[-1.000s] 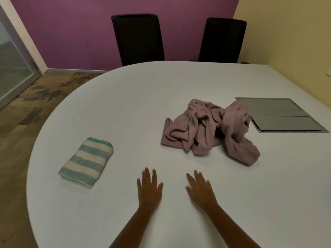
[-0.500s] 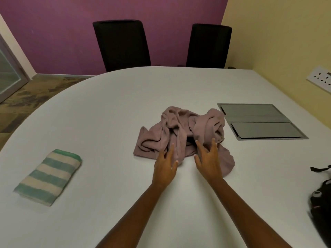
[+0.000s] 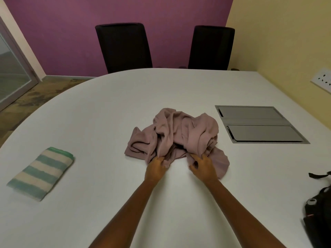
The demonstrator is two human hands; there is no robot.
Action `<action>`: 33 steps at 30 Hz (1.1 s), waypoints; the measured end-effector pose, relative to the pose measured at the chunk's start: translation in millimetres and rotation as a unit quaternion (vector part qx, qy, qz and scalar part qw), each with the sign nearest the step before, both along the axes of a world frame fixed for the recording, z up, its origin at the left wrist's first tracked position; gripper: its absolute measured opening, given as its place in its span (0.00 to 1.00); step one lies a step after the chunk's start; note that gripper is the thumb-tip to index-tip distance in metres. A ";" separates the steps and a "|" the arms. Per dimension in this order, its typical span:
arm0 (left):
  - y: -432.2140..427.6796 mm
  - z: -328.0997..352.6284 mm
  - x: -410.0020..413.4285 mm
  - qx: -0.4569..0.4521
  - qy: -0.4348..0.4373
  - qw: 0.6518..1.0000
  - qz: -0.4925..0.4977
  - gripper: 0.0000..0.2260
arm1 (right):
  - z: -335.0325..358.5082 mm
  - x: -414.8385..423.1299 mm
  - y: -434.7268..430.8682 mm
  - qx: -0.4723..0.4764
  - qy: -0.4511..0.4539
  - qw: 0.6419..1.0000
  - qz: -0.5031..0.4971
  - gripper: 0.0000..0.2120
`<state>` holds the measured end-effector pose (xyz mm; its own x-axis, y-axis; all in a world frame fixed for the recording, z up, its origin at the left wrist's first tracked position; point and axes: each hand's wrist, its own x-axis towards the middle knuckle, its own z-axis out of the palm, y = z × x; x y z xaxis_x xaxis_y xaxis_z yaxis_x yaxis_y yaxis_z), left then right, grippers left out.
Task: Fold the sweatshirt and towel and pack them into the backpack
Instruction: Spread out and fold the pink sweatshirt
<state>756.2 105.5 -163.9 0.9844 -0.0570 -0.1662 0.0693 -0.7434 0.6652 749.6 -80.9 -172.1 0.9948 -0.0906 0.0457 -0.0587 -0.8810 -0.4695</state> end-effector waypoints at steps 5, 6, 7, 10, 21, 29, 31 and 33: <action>12.7 -3.9 -21.7 -0.058 -0.044 0.995 0.070 0.12 | -14.4 -23.3 -11.7 -0.028 -0.009 0.999 0.027 0.15; 14.3 -2.8 -25.6 -0.082 -0.060 0.991 0.093 0.11 | -10.0 -29.2 -14.2 -0.034 -0.029 0.998 0.031 0.15; 16.6 -1.4 -28.9 -0.104 -0.074 0.985 0.116 0.09 | -7.3 -34.8 -17.7 -0.039 -0.052 0.997 0.033 0.16; 24.1 10.0 -35.2 -0.157 -0.112 0.965 0.175 0.07 | 9.1 -50.3 -23.8 -0.050 -0.120 0.991 0.028 0.16; 28.0 98.2 -54.1 -0.297 -0.233 0.896 0.231 0.09 | 105.1 -83.7 -30.0 0.113 -0.320 0.935 -0.102 0.14; 53.6 149.5 -71.4 -0.360 -0.348 0.838 0.218 0.14 | 155.6 -115.3 -31.2 0.172 -0.448 0.873 -0.082 0.08; 63.6 159.3 -70.1 -0.337 -0.358 0.842 0.221 0.15 | 167.5 -119.3 -31.5 0.194 -0.464 0.862 -0.066 0.08; 75.3 163.2 -64.0 -0.306 -0.337 0.857 0.241 0.16 | 174.0 -114.3 -36.6 0.214 -0.453 0.863 -0.070 0.08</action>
